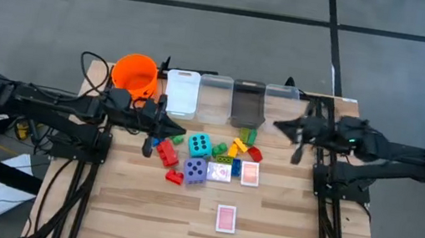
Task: Pick & Place Toys
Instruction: Put the purple dice into the left transparent bin
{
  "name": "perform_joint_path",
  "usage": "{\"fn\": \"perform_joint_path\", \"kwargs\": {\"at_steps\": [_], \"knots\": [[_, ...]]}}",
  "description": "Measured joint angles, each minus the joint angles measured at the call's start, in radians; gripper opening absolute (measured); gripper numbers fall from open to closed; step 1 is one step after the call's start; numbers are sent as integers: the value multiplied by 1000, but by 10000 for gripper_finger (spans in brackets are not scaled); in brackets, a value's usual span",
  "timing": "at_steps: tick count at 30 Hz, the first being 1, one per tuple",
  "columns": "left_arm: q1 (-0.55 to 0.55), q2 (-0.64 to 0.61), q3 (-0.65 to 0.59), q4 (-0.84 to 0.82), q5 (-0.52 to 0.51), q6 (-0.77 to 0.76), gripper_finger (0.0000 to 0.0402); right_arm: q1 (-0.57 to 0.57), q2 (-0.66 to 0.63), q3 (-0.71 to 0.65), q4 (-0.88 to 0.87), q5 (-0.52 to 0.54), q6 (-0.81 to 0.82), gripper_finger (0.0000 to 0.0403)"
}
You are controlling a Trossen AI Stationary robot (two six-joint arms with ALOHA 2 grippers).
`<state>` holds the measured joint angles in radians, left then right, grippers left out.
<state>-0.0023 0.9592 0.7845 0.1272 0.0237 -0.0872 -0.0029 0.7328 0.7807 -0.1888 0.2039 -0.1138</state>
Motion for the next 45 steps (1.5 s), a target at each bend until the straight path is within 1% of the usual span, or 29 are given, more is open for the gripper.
{"fn": "perform_joint_path", "kwargs": {"at_steps": [3,6,8,10,12,15,18,20,26,28,31,34,37,41,45], "knots": [[1,-18,0,25,-53,1,0,0,84,-3,-29,-20,-33,13],[2,-55,0,33,-139,10,0,-27,154,-1,-20,16,5,15],[2,-86,0,32,-187,51,0,-51,203,-1,-14,19,24,20],[2,-111,0,34,-212,84,0,-75,241,-1,-17,12,33,32],[2,-142,0,26,-218,106,0,-96,263,-1,-15,-21,43,47],[2,-179,1,31,-218,110,0,-124,300,-12,10,-111,60,73],[2,-205,0,25,-218,109,0,-138,327,-80,149,-208,79,99],[2,-215,0,29,-218,110,0,-143,348,-157,290,-236,107,117],[2,-220,0,26,-218,114,0,-142,393,-391,771,-242,191,163],[2,-213,0,29,-218,114,0,-141,421,-465,941,-229,204,174],[2,-206,-1,22,-218,111,0,-141,482,-551,1150,-233,232,185],[2,-196,0,24,-218,109,0,-133,547,-589,1240,-240,238,190],[2,-182,1,34,-218,108,0,-119,611,-587,1256,-258,237,192],[2,-159,0,32,-218,106,0,-111,720,-554,1289,-265,197,190],[2,-124,0,31,-218,106,0,-104,823,-498,1343,-322,143,191]]}}
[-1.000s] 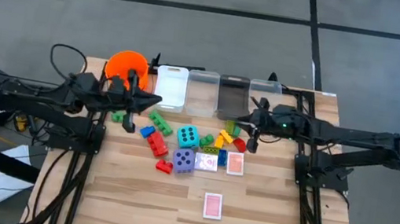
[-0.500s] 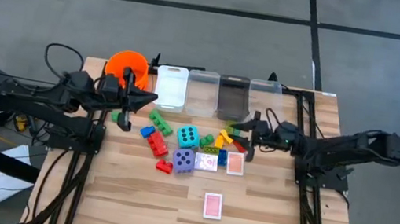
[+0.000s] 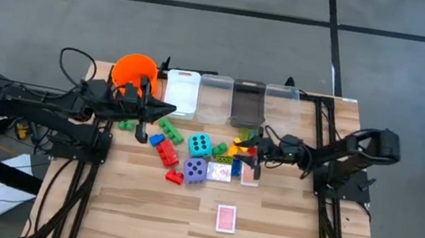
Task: Pick & Place Toys
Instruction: Put the purple dice into the left transparent bin
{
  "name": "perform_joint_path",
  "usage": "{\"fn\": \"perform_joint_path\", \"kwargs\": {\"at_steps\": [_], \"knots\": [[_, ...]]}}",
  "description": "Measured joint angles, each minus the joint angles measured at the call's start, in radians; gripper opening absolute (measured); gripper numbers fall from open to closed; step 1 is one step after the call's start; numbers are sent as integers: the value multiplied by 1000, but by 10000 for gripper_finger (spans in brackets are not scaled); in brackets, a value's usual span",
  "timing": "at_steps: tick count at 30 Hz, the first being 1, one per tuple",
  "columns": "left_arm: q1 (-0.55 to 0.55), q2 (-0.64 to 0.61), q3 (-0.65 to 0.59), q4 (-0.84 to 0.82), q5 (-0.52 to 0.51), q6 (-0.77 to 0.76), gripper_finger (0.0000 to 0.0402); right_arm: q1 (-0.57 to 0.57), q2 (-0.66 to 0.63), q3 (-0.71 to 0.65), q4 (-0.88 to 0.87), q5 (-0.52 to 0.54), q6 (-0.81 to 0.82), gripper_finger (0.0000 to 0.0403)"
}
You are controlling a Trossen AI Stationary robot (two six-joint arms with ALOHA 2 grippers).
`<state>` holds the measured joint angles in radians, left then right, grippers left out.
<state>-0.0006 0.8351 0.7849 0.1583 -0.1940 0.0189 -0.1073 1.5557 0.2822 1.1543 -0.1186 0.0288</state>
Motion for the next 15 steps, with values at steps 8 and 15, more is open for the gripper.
{"fn": "perform_joint_path", "kwargs": {"at_steps": [8,15], "knots": [[0,31,0,25,0,0,0,23,121,75,44,-19,16,240],[0,28,0,72,0,0,0,22,167,81,42,-45,62,332]]}}
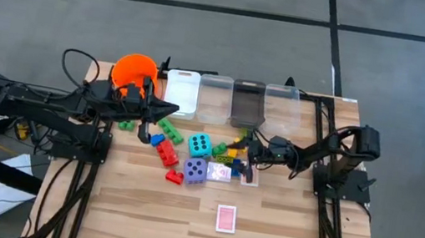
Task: Pick & Place Toys
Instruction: Put the purple dice into the left transparent bin
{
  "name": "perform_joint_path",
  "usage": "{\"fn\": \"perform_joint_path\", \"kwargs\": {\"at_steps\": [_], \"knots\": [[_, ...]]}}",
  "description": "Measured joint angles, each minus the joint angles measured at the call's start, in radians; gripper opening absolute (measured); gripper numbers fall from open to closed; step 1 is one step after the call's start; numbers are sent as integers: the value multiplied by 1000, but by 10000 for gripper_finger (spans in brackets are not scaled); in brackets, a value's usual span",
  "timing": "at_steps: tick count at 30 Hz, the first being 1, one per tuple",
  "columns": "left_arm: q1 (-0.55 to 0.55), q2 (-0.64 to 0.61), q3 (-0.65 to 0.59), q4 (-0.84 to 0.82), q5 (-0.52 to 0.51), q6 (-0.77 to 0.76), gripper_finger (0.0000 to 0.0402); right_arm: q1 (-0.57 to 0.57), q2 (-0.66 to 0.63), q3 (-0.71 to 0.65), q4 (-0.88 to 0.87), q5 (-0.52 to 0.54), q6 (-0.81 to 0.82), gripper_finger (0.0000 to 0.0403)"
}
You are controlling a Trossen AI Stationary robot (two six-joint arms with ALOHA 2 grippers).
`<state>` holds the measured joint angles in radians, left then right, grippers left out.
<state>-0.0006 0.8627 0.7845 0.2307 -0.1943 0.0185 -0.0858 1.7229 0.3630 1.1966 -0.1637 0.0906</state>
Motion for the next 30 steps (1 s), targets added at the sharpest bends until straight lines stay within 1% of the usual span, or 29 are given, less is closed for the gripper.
{"fn": "perform_joint_path", "kwargs": {"at_steps": [3,5,6,10,13,16,19,23,27,30], "knots": [[0,0,0,3,0,0,0,4,0,0,8,4,1,379],[0,0,0,3,0,0,0,3,-3,0,31,4,25,394],[0,0,0,3,0,0,0,-2,-8,0,43,4,39,393],[0,0,0,3,0,0,0,-18,-10,3,73,5,86,370],[0,0,0,3,0,0,0,-18,-10,3,53,1,95,358],[0,0,0,2,0,0,0,-6,-10,3,14,-15,86,355],[0,0,0,2,0,0,0,1,-10,3,7,-23,78,365],[0,0,0,2,0,0,0,0,-10,3,8,-22,46,395],[0,0,0,2,0,0,0,0,-10,18,-11,-22,15,393],[0,6,0,-1,0,0,2,0,-10,45,-77,-22,3,398]]}}
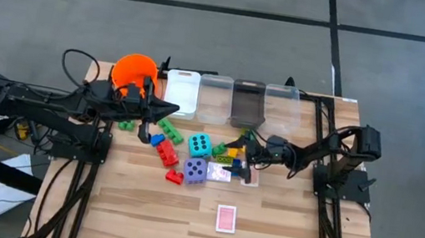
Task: Pick & Place Toys
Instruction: Put the purple dice into the left transparent bin
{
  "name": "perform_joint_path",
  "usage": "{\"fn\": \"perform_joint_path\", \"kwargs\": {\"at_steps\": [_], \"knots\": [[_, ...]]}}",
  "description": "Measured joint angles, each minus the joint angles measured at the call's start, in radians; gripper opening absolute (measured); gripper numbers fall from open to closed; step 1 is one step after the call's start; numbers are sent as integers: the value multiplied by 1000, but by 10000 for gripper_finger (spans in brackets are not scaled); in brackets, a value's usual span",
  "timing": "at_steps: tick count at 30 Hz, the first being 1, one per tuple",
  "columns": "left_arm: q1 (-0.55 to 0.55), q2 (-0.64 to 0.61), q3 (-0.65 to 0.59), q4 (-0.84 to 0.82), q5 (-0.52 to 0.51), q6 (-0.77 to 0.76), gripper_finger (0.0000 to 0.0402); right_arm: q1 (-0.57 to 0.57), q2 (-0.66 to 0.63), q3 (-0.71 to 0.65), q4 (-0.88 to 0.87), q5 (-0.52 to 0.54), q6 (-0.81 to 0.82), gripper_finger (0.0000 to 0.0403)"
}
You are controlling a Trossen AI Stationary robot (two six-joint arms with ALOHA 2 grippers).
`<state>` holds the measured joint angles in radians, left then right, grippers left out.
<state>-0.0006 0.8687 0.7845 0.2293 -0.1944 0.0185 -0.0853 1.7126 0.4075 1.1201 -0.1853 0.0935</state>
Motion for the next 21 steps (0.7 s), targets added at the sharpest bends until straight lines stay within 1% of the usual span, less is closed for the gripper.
{"fn": "perform_joint_path", "kwargs": {"at_steps": [6,14,18,21], "knots": [[0,57,0,-35,0,-28,26,6,0,69,-125,2,-46,399],[0,200,0,-37,0,-26,71,13,0,97,-155,2,-50,399],[-1,275,0,-73,0,-28,75,14,0,97,-175,0,-49,399],[-5,340,0,-85,2,-53,66,24,0,97,-181,0,-49,399]]}}
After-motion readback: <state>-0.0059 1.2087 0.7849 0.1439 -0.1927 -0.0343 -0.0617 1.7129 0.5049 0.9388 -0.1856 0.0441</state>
